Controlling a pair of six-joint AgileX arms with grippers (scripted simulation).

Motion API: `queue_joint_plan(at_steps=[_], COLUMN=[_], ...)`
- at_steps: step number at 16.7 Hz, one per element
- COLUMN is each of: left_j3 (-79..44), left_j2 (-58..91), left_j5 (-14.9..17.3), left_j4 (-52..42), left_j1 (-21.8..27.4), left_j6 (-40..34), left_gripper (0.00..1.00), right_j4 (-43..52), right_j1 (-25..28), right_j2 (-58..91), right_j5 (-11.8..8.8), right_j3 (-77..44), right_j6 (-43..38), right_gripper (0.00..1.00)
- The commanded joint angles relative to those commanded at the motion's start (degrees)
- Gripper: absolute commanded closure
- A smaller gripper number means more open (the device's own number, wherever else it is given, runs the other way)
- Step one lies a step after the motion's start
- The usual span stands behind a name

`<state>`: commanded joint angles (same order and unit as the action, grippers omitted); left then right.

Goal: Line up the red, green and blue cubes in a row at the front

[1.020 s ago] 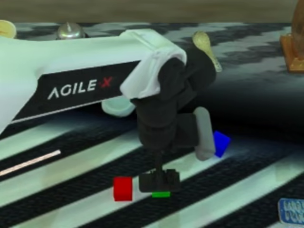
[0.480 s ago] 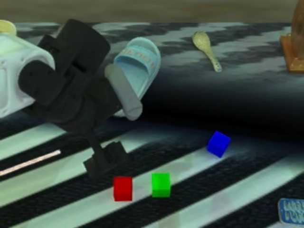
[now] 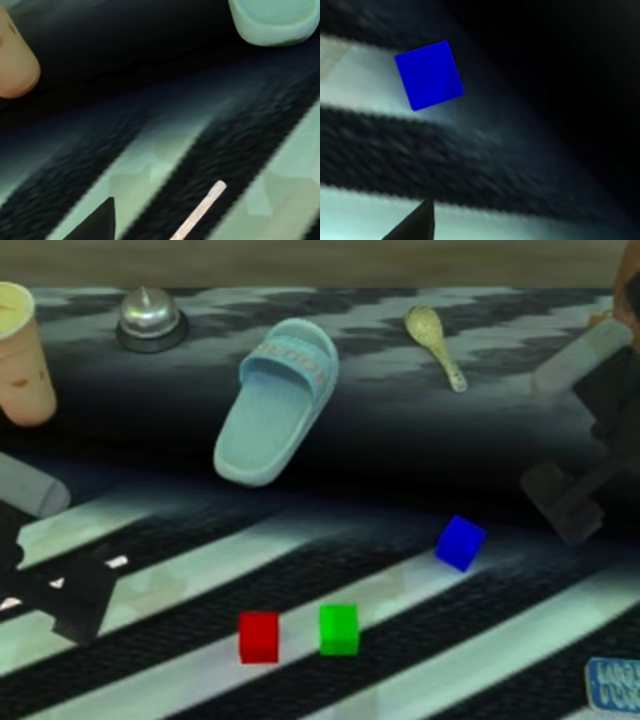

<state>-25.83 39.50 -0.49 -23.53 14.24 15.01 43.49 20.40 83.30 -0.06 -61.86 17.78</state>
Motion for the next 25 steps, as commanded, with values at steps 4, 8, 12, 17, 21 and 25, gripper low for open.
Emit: queue_joint_plan(at_steps=[4, 8, 12, 17, 21, 25], left_j3=[14.0, 22.9, 25.8, 25.8, 25.8, 25.8], left_j2=[-20.4, -34.7, -39.5, -39.5, -39.5, -39.5], left_j5=[0.2, 0.4, 0.5, 0.5, 0.5, 0.5], left_j4=[10.9, 19.8, 23.5, 23.5, 23.5, 23.5], left_j1=[-8.0, -13.4, -15.4, -15.4, -15.4, -15.4], left_j6=[-7.3, -12.9, -15.0, -15.0, -15.0, -15.0], left_gripper=[0.0, 0.0, 0.0, 0.0, 0.0, 0.0], right_j4=[10.0, 16.4, 18.5, 18.2, 12.2, 4.1], right_j1=[4.6, 7.8, 8.9, 8.7, 8.9, 9.0], right_j2=[18.6, 31.5, 35.8, 35.8, 38.3, 41.8], right_j5=[0.0, 0.1, 0.2, 0.2, 0.2, 0.2], right_j3=[-14.7, -25.3, -29.3, -29.0, -25.5, -21.1], right_j6=[4.2, 7.1, 8.2, 8.1, 8.2, 8.0], right_gripper=[0.0, 0.0, 0.0, 0.0, 0.0, 0.0])
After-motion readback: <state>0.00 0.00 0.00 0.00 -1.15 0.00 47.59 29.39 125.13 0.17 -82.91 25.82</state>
